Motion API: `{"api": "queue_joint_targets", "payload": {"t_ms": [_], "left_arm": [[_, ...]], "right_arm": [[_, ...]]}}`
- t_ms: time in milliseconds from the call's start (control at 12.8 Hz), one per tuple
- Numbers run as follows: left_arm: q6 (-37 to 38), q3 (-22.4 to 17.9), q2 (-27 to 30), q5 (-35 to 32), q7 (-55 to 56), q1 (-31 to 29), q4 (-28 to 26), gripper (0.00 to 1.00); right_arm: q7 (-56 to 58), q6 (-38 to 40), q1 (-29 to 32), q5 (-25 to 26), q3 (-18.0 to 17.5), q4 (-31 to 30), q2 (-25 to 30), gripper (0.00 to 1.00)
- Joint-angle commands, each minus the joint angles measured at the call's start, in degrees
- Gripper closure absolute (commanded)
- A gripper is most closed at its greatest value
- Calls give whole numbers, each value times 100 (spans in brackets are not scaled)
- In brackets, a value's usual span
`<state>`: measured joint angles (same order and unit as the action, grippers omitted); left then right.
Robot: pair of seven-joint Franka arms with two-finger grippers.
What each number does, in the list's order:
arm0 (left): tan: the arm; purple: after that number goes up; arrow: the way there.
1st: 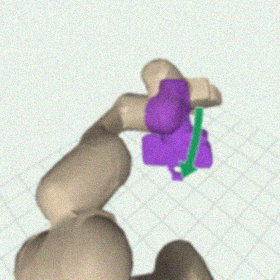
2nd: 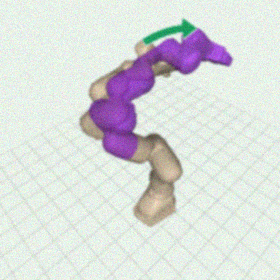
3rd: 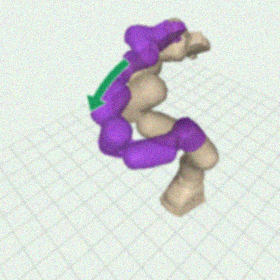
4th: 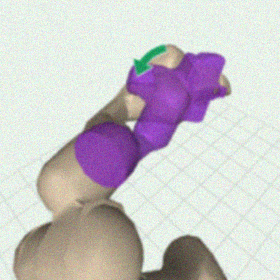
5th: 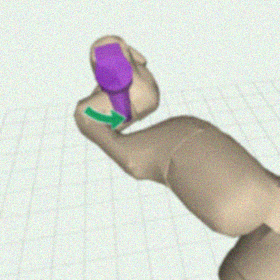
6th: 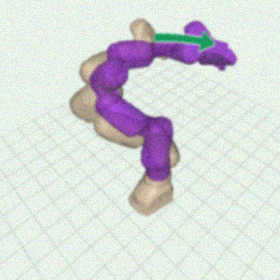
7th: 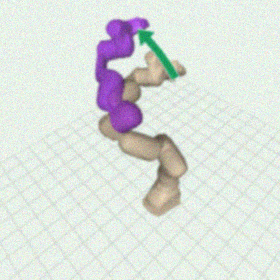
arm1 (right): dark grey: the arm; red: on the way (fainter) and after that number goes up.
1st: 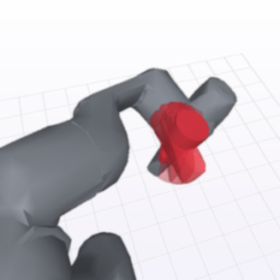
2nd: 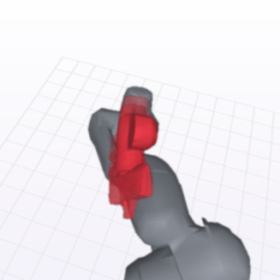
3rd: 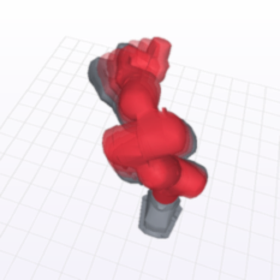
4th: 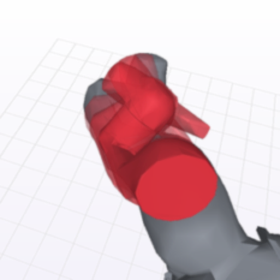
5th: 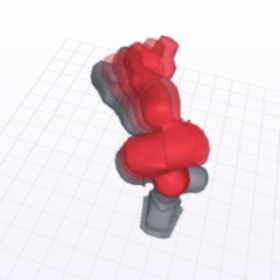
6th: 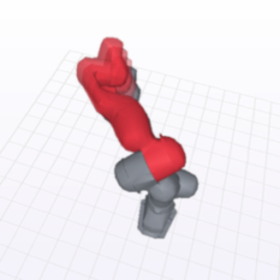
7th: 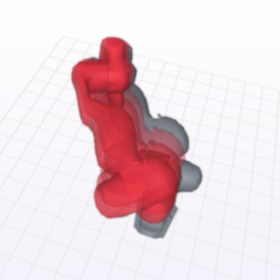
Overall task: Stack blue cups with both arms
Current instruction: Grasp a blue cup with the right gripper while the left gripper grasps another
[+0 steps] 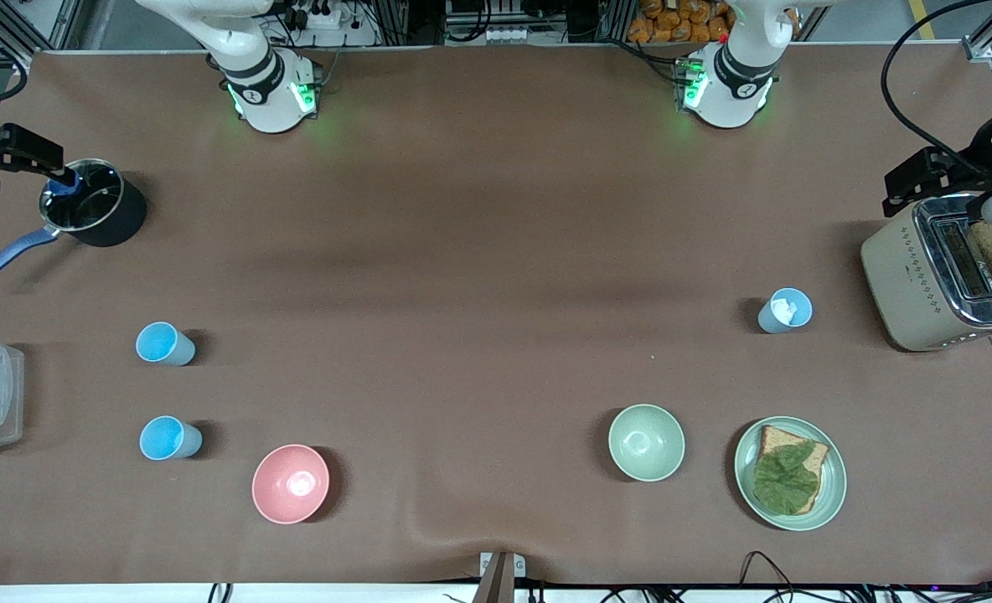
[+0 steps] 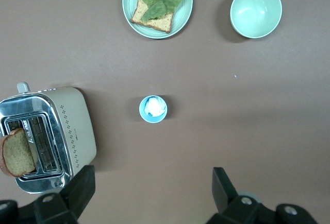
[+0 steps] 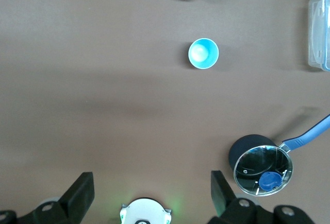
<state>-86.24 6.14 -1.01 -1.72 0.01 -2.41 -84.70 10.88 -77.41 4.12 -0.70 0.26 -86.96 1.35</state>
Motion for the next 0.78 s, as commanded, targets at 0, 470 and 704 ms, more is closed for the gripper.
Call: {"api": "queue_joint_targets", "payload": {"t_ms": [0, 470, 704], "left_arm": [[37, -86, 13, 93, -124, 4, 68, 0], [-653, -69, -479, 145, -159, -276, -622, 0], [-2883, -60, -329, 137, -369, -672, -2466, 0]], "right_arm": [[125, 154, 27, 61, -61, -75, 181, 0], [108, 147, 36, -9, -53, -154, 93, 0], [116, -343, 36, -184, -53, -785, -90, 0]]}}
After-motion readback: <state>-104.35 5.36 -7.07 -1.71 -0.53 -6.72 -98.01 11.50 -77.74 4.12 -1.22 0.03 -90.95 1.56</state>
